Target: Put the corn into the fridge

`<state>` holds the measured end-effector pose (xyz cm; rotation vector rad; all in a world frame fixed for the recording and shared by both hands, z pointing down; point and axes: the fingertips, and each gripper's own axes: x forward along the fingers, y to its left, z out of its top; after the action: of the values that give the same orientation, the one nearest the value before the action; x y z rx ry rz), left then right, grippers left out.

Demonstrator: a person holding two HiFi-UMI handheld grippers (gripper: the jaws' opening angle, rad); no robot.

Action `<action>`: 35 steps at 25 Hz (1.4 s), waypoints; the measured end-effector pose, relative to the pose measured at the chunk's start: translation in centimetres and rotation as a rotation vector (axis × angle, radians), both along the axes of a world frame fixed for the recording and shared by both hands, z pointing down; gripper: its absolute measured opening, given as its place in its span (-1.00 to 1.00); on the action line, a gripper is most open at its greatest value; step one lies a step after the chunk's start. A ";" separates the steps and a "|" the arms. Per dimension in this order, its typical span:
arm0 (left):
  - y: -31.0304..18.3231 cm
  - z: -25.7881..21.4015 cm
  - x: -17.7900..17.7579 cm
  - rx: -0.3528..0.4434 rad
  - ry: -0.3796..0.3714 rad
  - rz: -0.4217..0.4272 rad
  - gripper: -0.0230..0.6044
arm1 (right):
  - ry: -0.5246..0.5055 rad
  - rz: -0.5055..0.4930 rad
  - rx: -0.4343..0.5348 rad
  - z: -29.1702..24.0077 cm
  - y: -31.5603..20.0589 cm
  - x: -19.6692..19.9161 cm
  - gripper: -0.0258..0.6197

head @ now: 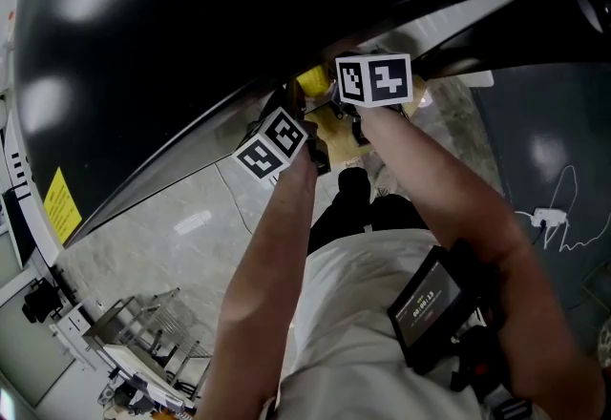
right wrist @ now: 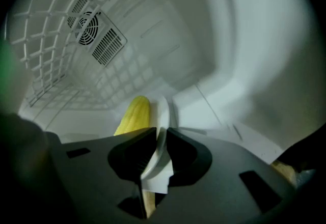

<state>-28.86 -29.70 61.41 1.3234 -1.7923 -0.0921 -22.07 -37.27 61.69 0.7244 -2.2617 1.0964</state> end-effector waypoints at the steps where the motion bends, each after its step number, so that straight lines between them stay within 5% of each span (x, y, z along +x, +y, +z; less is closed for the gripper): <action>1: 0.0 0.1 -0.2 -0.005 -0.006 -0.002 -0.72 | 0.010 -0.010 0.007 0.0 0.0 -0.2 -0.73; 15: 1.9 0.0 -1.4 -0.018 -0.074 0.000 -0.63 | 0.026 0.019 0.068 0.0 -0.1 0.9 -0.67; 27: 4.2 -1.7 -1.1 0.011 -0.112 0.025 -0.64 | -0.071 0.039 0.097 -2.1 0.4 2.1 -0.68; 35: 6.7 -1.5 -0.5 0.025 -0.113 0.067 -0.77 | -0.087 -0.006 0.125 -2.2 2.2 2.4 -0.90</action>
<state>-29.31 -23.01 59.95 1.4304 -1.8439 -0.0029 -19.67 -35.06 59.54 0.7322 -2.4222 1.0083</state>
